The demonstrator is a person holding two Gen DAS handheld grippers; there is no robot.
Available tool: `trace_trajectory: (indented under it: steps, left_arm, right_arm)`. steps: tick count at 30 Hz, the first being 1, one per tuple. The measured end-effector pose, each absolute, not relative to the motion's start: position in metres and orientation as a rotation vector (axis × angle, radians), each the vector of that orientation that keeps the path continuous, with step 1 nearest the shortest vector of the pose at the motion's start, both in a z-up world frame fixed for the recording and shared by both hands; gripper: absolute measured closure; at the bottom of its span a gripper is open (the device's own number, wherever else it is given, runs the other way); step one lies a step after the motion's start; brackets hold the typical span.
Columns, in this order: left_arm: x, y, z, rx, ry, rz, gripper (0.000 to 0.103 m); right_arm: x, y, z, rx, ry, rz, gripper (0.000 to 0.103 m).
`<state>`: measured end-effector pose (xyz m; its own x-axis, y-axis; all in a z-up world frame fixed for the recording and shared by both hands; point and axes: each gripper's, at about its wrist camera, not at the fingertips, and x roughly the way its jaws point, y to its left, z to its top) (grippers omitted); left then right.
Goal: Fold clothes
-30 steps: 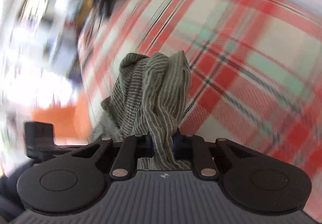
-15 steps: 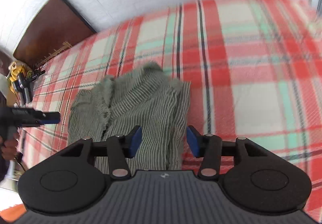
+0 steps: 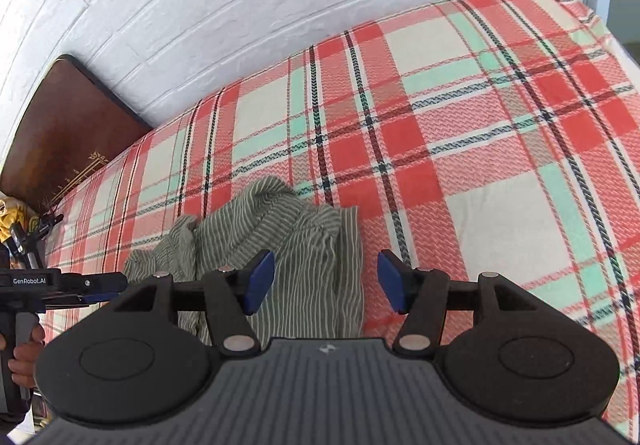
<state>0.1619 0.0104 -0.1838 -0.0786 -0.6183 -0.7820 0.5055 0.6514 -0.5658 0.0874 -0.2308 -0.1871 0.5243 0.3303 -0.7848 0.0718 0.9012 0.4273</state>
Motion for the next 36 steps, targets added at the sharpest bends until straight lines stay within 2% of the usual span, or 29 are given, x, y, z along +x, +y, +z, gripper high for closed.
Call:
trace_trajectory:
  steps: [3, 5, 6, 7, 8, 10, 15, 20, 21, 22, 23, 24, 28, 30, 31, 33, 36]
  left_arm:
    - [0.165, 0.003, -0.190, -0.109, 1.374, -0.927, 0.048]
    - [0.169, 0.002, -0.196, -0.122, 1.381, -0.902, 0.063]
    - [0.171, 0.003, -0.198, -0.135, 1.383, -0.888, 0.078]
    - [0.174, 0.005, -0.201, -0.153, 1.388, -0.875, 0.088]
    - [0.176, 0.006, -0.204, -0.162, 1.392, -0.865, 0.089]
    - [0.180, 0.009, -0.209, -0.173, 1.396, -0.842, 0.094]
    - [0.191, 0.020, -0.222, -0.232, 1.412, -0.778, 0.095]
    - [0.198, 0.022, -0.230, -0.265, 1.432, -0.757, 0.094]
    - [0.200, 0.021, -0.229, -0.268, 1.432, -0.755, 0.091]
    - [0.201, 0.022, -0.228, -0.273, 1.430, -0.752, 0.076]
    - [0.203, 0.025, -0.226, -0.279, 1.419, -0.736, 0.069]
    - [0.206, 0.028, -0.223, -0.285, 1.409, -0.719, 0.065]
    - [0.212, 0.044, -0.205, -0.323, 1.379, -0.725, 0.065]
    - [0.208, 0.049, -0.193, -0.305, 1.365, -0.767, 0.065]
    - [0.203, 0.050, -0.187, -0.276, 1.357, -0.794, 0.061]
    - [0.189, 0.049, -0.179, -0.225, 1.354, -0.844, 0.050]
    - [0.165, 0.046, -0.178, -0.169, 1.375, -0.906, 0.048]
  right_arm:
    - [0.098, -0.230, -0.193, 0.456, 1.030, 0.156, 0.041]
    - [0.106, -0.230, -0.198, 0.475, 1.045, 0.160, 0.045]
    - [0.111, -0.230, -0.201, 0.492, 1.061, 0.171, 0.050]
    - [0.116, -0.229, -0.205, 0.505, 1.078, 0.181, 0.056]
    - [0.121, -0.228, -0.209, 0.510, 1.097, 0.187, 0.063]
    - [0.131, -0.225, -0.213, 0.515, 1.119, 0.206, 0.093]
    - [0.131, -0.234, -0.214, 0.574, 1.099, 0.195, 0.094]
    - [0.130, -0.245, -0.216, 0.633, 1.082, 0.174, 0.092]
    - [0.129, -0.247, -0.216, 0.645, 1.078, 0.170, 0.090]
    - [0.129, -0.249, -0.216, 0.656, 1.074, 0.165, 0.084]
    - [0.129, -0.251, -0.216, 0.668, 1.071, 0.161, 0.080]
    - [0.128, -0.253, -0.216, 0.680, 1.067, 0.157, 0.073]
    - [0.114, -0.264, -0.205, 0.732, 1.039, 0.175, 0.072]
    - [0.100, -0.266, -0.197, 0.754, 1.027, 0.198, 0.066]
    - [0.092, -0.266, -0.195, 0.752, 1.025, 0.204, 0.062]
    - [0.076, -0.263, -0.191, 0.738, 1.023, 0.212, 0.060]
    - [0.054, -0.254, -0.193, 0.704, 1.036, 0.215, 0.060]
